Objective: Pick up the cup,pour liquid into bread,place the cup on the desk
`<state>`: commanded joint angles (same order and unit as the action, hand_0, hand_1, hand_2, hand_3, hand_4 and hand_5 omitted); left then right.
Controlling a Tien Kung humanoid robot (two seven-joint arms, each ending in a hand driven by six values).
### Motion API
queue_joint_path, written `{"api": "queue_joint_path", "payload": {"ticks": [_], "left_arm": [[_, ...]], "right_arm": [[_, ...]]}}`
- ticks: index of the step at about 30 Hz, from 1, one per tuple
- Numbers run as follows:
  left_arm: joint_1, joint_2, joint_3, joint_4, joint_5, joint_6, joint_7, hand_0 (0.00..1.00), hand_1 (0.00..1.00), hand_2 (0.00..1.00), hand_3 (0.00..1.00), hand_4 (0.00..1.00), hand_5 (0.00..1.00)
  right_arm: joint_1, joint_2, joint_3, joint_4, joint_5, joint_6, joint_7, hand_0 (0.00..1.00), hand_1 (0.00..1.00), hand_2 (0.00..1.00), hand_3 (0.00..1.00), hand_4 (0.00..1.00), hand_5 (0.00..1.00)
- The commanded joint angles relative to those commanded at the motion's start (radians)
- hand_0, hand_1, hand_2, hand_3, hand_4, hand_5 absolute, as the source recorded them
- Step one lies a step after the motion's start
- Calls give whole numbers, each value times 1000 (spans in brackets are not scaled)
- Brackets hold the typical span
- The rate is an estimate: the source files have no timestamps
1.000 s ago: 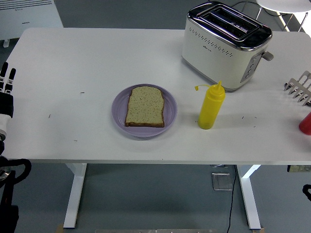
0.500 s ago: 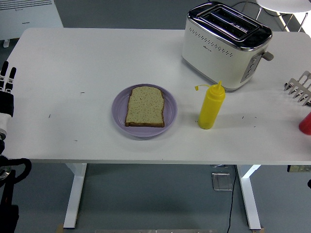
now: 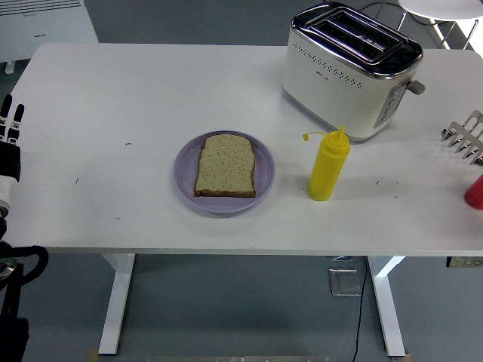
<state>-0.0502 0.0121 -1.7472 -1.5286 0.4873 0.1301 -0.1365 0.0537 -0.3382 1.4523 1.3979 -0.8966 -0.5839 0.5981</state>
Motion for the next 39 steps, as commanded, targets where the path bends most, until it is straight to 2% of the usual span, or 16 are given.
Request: {"api": "queue_joint_path", "payload": {"ticks": [4,5,6,9,11,12,17,18,19,21,23,24,27,31,39], "left_arm": [[0,0,0,0,0,0,0,807,790,838,817,488,998],[0,0,-1,0,0,0,0,807,790,838,817,488,998],[0,0,-1,0,0,0,0,807,790,838,817,488,998],[0,0,0,0,0,0,0,807,790,838,817,488,998],[3,0,0,0,0,0,0,807,790,838,817,488,998],[4,0,-1,0,0,0,0,807,790,838,817,488,998],[8,0,1,0,0,0,0,807,790,838,817,488,998],[8,0,2,0,0,0,1,807,790,838,817,488,998],[9,-1,3,0,1,-1,1,807,790,838,817,488,998],[9,-1,6,0,1,-1,1,807,790,838,817,488,998],[11,-1,7,0,1,-1,1,807,790,838,817,488,998],[11,-1,7,0,1,-1,1,807,790,838,817,487,998],[13,0,8,0,1,0,2,807,790,838,817,487,998],[14,0,8,0,2,-1,2,807,790,838,817,487,998],[13,0,5,0,2,-1,2,807,790,837,817,487,998]], "right_arm": [[7,-12,33,22,12,-22,4,955,852,953,981,806,205],[8,-15,46,37,32,-44,5,955,852,953,981,806,205],[9,-16,57,49,53,-58,10,923,802,906,901,695,243],[8,-14,87,78,134,-61,21,923,802,906,901,695,243],[4,-9,128,107,207,-17,3,923,802,906,901,695,243],[2,-8,152,120,246,18,-18,806,689,710,689,477,274],[-14,-5,272,131,459,222,-186,806,689,710,689,477,274],[-16,-5,285,128,496,261,-219,771,661,680,643,465,303],[-19,-6,303,121,539,307,-259,771,661,680,643,465,303],[-23,-2,326,108,595,390,-288,771,661,680,643,465,303],[-27,5,347,94,639,453,-309,771,661,680,643,465,303],[-27,6,349,93,645,463,-311,765,656,677,636,458,312],[-33,13,365,51,702,544,-369,765,656,677,636,458,312],[-34,21,364,20,720,576,-389,763,654,676,636,458,315],[-26,24,368,1,720,577,-376,760,652,676,634,456,318]]}}
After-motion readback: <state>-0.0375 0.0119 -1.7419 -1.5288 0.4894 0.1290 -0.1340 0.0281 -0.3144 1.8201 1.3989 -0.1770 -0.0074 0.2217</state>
